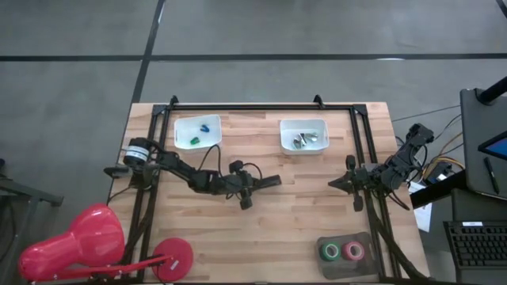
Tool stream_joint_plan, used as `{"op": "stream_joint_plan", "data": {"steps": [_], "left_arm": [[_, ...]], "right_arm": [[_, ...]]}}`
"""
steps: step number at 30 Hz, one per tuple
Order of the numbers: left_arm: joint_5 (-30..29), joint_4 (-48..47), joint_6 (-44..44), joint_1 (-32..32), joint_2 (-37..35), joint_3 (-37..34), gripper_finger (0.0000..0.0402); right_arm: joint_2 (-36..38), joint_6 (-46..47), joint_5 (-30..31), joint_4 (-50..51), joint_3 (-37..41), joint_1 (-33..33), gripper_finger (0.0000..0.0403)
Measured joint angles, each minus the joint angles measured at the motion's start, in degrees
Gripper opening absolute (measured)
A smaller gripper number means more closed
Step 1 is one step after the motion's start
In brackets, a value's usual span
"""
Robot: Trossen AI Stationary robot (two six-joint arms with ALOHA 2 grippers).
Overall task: Pick and place Stapler, Stapler remover, tape
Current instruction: Put the black stapler into the left white bin
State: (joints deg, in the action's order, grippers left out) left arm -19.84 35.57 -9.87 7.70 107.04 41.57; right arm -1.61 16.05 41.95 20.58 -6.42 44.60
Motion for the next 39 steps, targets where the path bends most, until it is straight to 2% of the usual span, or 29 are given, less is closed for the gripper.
{"op": "stream_joint_plan", "data": {"steps": [9, 17, 28, 35, 39], "left_arm": [[-2.8, -0.4, 1.0, -0.1, -0.3, -0.4, 0.0132], [-7.2, -6.1, 1.5, -0.1, -3.2, -0.7, 0.0132], [-15.8, -25.0, 1.2, 0.0, -13.7, -0.7, 0.0132], [-25.2, -37.9, 0.2, 0.5, -22.3, -0.7, 0.0133], [-32.8, -47.2, -2.2, 1.6, -28.1, -0.7, 0.0133]], "right_arm": [[0.0, 0.0, 0.0, 0.0, 0.0, 0.0, 0.0008], [0.0, 0.0, 0.0, 0.0, 0.0, 0.0, 0.0008], [0.0, 0.0, 0.0, 0.0, 0.0, 0.0, 0.0008], [0.0, 0.0, 0.0, 0.0, 0.0, 0.0, 0.0008], [0.0, 0.0, 0.0, 0.0, 0.0, 0.0, 0.0008]]}}
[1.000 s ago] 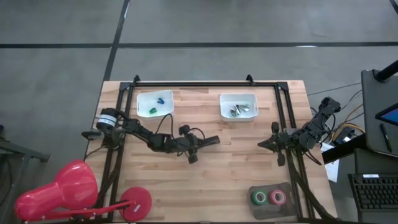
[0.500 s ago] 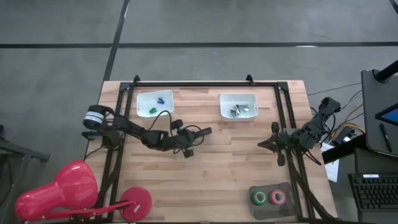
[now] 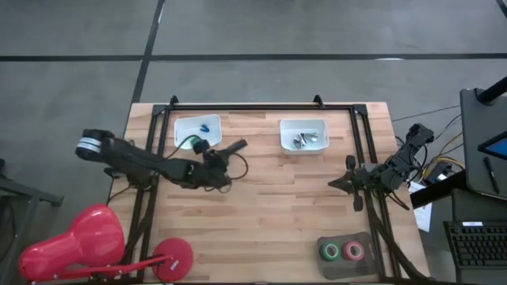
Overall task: Pick and place Stapler, Stapler remover, tape
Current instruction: Put the black stapler into the left white bin
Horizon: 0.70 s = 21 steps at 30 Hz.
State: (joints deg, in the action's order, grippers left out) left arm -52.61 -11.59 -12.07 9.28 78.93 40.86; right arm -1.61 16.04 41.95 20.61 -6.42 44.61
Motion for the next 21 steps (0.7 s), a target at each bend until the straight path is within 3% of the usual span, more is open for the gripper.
{"op": "stream_joint_plan", "data": {"steps": [5, 9, 15, 21], "left_arm": [[-12.2, -16.9, -12.7, 1.9, -5.7, -0.1, 0.0133], [-16.1, -28.0, -25.8, 2.1, -8.8, -2.2, 0.0133], [-17.9, -29.4, -40.7, 0.1, -11.8, -9.9, 0.0135], [-15.7, -28.7, -47.2, -2.6, -13.5, -14.9, 0.0137]], "right_arm": [[0.0, 0.0, 0.0, 0.0, 0.0, 0.0, 0.0008], [0.0, 0.0, 0.0, 0.0, 0.0, 0.0, 0.0008], [0.0, 0.0, 0.0, 0.0, 0.0, 0.0, 0.0008], [0.0, 0.0, 0.0, 0.0, 0.0, 0.0, 0.0008]]}}
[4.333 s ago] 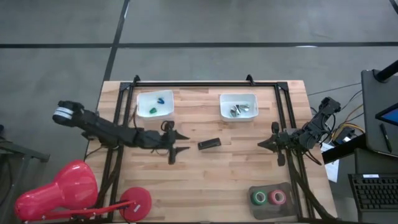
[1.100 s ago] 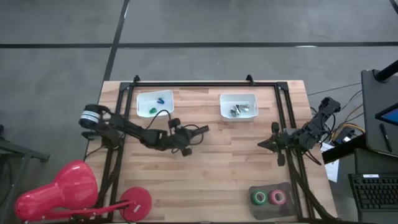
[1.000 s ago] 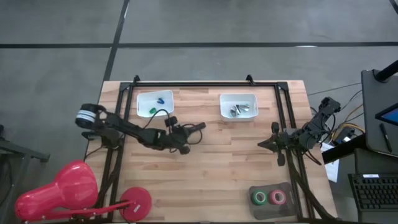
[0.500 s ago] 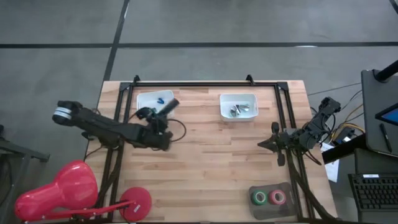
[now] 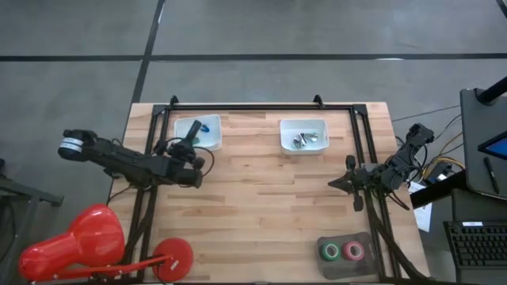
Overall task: Pick and place Stapler, Stapler remover, tape
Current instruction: Put the black stapler into the left white bin
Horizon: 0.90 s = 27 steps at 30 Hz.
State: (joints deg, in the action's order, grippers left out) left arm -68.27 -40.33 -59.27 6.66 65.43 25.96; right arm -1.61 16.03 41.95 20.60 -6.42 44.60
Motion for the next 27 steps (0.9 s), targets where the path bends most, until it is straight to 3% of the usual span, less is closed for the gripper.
{"op": "stream_joint_plan", "data": {"steps": [6, 14, 27], "left_arm": [[0.0, 4.4, -3.4, -2.8, 0.1, -3.5, 0.0138], [1.7, 13.8, 1.1, -5.3, 0.1, -7.5, 0.0145], [3.9, 15.2, 4.0, -6.6, 0.1, -7.6, 0.0147]], "right_arm": [[0.0, 0.0, 0.0, 0.0, 0.0, 0.0, 0.0008], [0.0, 0.0, 0.0, 0.0, 0.0, 0.0, 0.0008], [0.0, 0.0, 0.0, 0.0, 0.0, 0.0, 0.0008]]}}
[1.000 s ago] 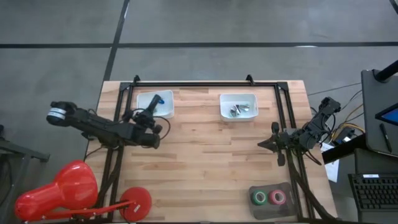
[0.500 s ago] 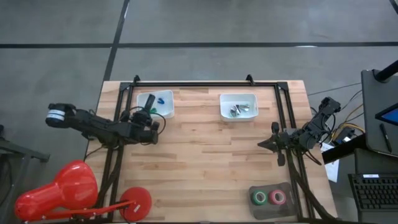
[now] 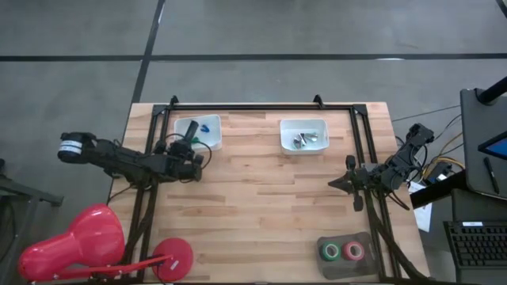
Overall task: Pick and place Stapler, Stapler remover, tape
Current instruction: Put the black stapler into the left white bin, then return to Home Position
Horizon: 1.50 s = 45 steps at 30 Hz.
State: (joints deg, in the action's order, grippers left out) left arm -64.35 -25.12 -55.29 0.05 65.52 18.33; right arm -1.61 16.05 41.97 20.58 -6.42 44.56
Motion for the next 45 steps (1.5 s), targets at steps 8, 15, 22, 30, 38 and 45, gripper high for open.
{"op": "stream_joint_plan", "data": {"steps": [8, 15, 22, 30, 38, 45], "left_arm": [[1.9, 0.5, 0.4, -1.1, -0.1, 0.2, 0.0147], [2.9, 1.2, -0.1, -1.2, 0.0, 0.0, 0.0147], [4.2, 1.3, -1.3, -1.5, 0.1, -0.2, 0.0147], [2.0, 2.7, -1.1, -1.5, 0.1, -0.1, 0.0147], [1.2, 2.8, 0.4, -1.5, 0.1, 1.0, 0.015], [1.3, 3.1, 0.4, -1.5, 0.1, 1.2, 0.0204]], "right_arm": [[0.0, 0.0, 0.0, 0.0, 0.0, 0.0, 0.0008], [0.0, 0.0, 0.0, 0.0, 0.0, 0.0, 0.0008], [0.0, 0.0, 0.0, 0.0, 0.0, 0.0, 0.0008], [0.0, 0.0, 0.0, 0.0, 0.0, 0.0, 0.0008], [0.0, 0.0, 0.0, 0.0, 0.0, 0.0, 0.0008], [0.0, 0.0, 0.0, 0.0, 0.0, 0.0, 0.0008]]}}
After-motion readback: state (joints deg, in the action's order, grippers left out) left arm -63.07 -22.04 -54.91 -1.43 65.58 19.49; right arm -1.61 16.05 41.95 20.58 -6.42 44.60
